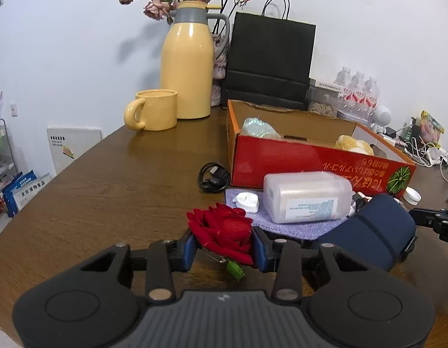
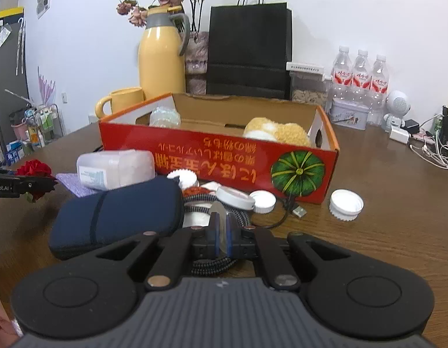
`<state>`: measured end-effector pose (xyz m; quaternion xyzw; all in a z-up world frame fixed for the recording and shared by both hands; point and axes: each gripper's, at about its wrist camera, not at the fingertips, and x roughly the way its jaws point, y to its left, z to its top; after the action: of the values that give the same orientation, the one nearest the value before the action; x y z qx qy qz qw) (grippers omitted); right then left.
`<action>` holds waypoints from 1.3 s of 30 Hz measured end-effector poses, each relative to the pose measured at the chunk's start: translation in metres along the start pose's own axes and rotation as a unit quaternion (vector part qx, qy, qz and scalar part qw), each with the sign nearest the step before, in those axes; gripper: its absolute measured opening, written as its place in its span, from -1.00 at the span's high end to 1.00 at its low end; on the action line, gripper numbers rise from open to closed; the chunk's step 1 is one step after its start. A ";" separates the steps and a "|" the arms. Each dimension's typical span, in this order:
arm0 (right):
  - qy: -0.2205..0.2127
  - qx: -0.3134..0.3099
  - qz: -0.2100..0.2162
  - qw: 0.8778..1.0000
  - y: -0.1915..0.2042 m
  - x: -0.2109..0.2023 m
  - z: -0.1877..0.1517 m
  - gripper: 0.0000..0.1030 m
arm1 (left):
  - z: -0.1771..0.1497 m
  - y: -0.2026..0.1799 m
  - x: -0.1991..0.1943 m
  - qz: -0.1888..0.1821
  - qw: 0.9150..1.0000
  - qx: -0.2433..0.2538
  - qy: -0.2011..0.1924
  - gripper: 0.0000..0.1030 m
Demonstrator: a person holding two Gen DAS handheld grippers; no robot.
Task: Organize objects
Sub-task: 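Carry the red rose into the cardboard box and open the left tool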
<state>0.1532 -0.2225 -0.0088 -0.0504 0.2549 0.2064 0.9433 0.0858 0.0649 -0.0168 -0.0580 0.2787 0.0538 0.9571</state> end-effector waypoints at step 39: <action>-0.067 0.018 -0.002 0.998 0.013 0.068 0.093 0.91 | 0.113 -0.084 0.075 -0.049 0.995 0.039 -0.081 0.27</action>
<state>0.2437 -0.1673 0.0377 -0.0202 0.1946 0.2028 0.9595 0.2202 0.0033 0.0444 -0.0301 0.1985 0.0003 0.9796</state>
